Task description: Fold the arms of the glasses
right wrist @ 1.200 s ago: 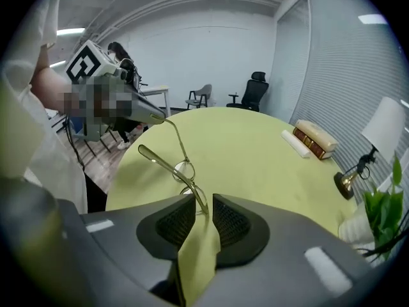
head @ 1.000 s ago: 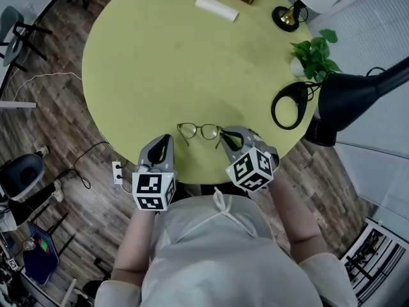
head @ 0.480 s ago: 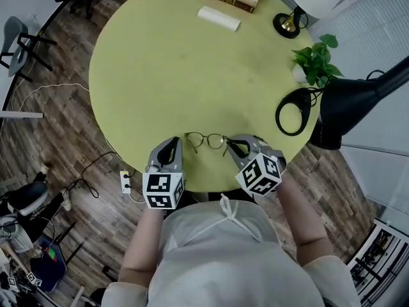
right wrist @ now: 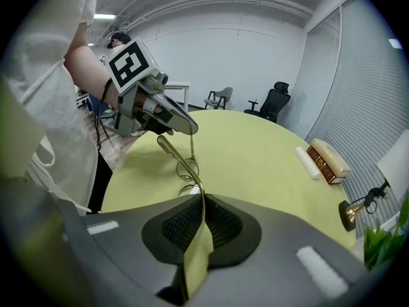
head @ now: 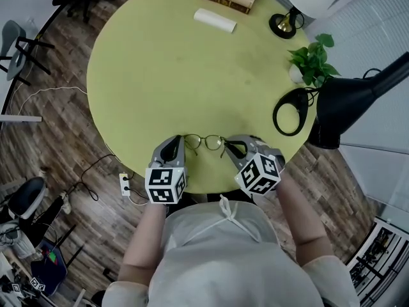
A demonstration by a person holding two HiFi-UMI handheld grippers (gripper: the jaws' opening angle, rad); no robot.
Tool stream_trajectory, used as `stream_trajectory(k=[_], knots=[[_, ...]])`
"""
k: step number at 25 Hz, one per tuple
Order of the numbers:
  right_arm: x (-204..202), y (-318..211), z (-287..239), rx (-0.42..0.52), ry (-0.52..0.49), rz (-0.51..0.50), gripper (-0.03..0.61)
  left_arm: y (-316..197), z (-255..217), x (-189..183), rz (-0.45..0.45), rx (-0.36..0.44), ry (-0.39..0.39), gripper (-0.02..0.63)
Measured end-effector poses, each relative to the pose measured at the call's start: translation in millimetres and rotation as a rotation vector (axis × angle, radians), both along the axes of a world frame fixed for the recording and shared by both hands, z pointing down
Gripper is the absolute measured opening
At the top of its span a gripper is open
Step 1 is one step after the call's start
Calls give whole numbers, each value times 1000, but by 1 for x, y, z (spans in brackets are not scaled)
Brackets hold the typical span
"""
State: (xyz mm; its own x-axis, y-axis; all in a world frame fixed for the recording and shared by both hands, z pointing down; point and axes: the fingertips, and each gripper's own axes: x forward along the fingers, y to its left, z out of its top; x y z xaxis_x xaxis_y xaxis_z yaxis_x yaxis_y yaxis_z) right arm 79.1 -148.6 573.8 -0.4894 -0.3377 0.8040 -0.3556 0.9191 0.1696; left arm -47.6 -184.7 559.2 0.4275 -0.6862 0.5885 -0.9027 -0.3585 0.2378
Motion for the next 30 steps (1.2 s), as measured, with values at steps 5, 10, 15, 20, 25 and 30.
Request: stream_trajectory(k=[5,10,15,20,25,30], knots=[[3,1,0,-1,-2,-9,14,4,9,18,52,-24,-10,6],[4,1,-1,1,-4,-15,14,7,21,29,71,-50,-26,6],[8,0,0,-8,-19,-8,15,9,35,39,79,-86,-32,6],[11,0,0,-18,-30,-7,15,10,44,47,93,-102,-44,6],[11,0,1,-23,-39,-12,15,11,54,51,101,-120,-58,6],[11,2,2,-24,-30,-35,15,14,53,53,99,-118,-54,6]])
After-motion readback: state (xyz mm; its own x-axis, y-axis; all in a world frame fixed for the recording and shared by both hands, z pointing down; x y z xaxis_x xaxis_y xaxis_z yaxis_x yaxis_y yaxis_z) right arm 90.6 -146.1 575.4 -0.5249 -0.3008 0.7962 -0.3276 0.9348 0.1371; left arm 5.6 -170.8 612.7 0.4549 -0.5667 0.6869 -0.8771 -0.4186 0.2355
